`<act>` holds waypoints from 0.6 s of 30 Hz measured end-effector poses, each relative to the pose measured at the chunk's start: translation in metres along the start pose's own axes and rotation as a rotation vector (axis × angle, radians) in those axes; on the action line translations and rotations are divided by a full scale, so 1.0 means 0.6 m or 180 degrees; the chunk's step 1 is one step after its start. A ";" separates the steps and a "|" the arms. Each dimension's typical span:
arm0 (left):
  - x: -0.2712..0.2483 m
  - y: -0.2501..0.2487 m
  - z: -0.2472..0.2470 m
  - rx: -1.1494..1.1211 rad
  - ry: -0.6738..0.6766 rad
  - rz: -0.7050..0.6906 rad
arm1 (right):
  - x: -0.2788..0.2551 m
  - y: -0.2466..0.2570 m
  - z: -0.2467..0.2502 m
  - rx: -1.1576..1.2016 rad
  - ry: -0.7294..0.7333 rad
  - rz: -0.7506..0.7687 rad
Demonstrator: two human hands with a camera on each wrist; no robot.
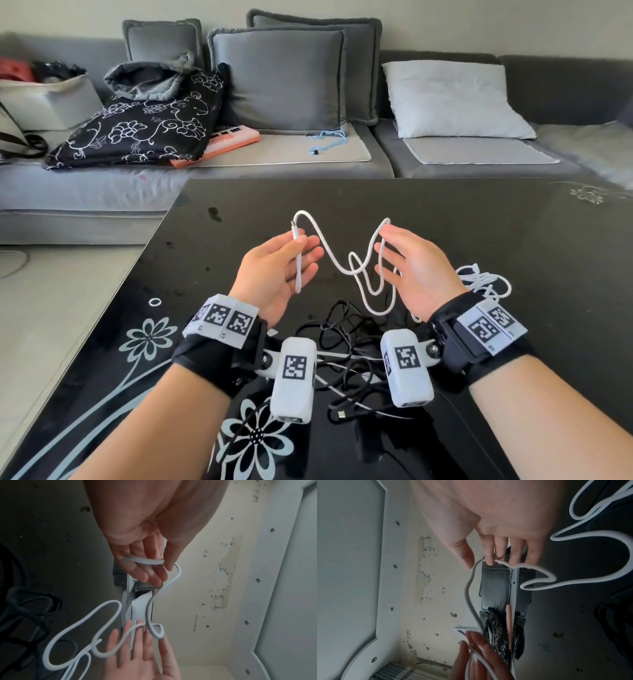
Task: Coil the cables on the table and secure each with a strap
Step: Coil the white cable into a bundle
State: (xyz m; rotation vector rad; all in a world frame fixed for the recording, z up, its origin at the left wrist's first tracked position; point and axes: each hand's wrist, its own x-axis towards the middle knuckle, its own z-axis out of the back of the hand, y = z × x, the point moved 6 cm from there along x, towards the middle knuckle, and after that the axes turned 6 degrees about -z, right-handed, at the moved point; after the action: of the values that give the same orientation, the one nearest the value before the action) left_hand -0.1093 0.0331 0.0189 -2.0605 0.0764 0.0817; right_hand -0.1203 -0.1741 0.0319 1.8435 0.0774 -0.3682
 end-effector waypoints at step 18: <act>-0.012 -0.021 -0.038 -0.0350 0.0462 -0.0258 | -0.022 -0.013 -0.059 -0.2088 0.0586 0.0857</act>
State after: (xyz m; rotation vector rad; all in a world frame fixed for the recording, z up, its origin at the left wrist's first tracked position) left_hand -0.1146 0.0190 0.0414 -2.1747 0.0793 -0.1165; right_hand -0.1270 -0.1365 0.0378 1.2105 0.0652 0.0252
